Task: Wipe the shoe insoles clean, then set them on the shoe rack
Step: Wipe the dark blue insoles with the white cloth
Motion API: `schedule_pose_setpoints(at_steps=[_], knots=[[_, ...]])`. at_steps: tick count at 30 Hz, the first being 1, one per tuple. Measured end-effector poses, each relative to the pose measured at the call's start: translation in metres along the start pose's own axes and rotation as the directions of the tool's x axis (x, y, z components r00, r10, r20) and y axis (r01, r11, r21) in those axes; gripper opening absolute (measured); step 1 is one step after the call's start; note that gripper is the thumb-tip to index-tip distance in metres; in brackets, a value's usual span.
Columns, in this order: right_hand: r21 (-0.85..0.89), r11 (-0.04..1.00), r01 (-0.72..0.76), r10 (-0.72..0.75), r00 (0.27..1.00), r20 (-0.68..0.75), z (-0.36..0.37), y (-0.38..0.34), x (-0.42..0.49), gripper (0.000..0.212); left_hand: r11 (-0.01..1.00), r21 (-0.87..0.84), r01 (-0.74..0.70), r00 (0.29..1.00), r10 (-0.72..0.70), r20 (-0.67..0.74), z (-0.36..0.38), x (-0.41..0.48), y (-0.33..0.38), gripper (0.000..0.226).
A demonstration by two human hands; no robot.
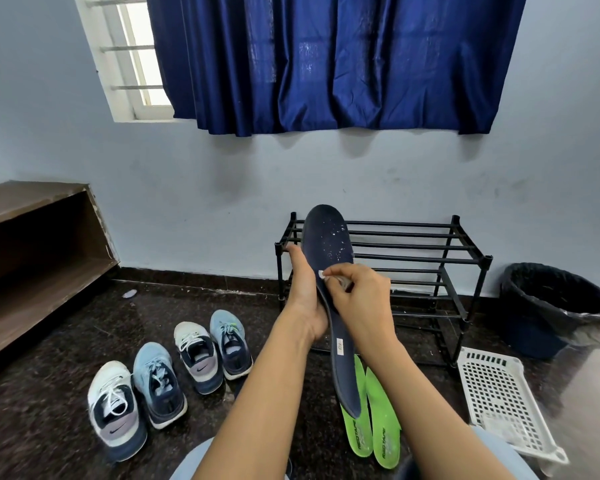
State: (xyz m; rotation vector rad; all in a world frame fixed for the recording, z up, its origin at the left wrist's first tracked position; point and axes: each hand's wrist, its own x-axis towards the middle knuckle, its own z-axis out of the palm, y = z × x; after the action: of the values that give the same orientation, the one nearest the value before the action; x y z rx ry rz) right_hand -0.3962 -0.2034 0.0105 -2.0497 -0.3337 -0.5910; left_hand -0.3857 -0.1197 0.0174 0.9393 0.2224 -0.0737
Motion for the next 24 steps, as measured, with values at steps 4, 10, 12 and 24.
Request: schedule_pose_setpoints(at_steps=[4,10,12,24], knots=[[-0.125,0.986,0.108,-0.108,0.994,0.013,0.007,0.003,0.0,0.017,0.999,0.006,-0.04,0.999,0.04,-0.015,-0.002,0.002,0.001,0.091],[-0.126,0.989,0.078,-0.084,0.995,-0.046,0.008,0.006,0.005,0.017,0.999,0.003,-0.041,0.999,0.041,-0.012,0.001,0.001,0.002,0.092],[-0.149,0.981,0.123,-0.125,0.992,-0.006,0.012,0.003,-0.003,0.016,0.998,0.011,-0.059,0.998,0.059,-0.021,0.0,-0.001,0.004,0.099],[-0.22,0.968,0.116,-0.119,0.993,-0.002,0.008,0.002,-0.001,0.017,0.995,0.075,-0.072,0.997,0.072,-0.002,0.005,-0.009,0.006,0.099]])
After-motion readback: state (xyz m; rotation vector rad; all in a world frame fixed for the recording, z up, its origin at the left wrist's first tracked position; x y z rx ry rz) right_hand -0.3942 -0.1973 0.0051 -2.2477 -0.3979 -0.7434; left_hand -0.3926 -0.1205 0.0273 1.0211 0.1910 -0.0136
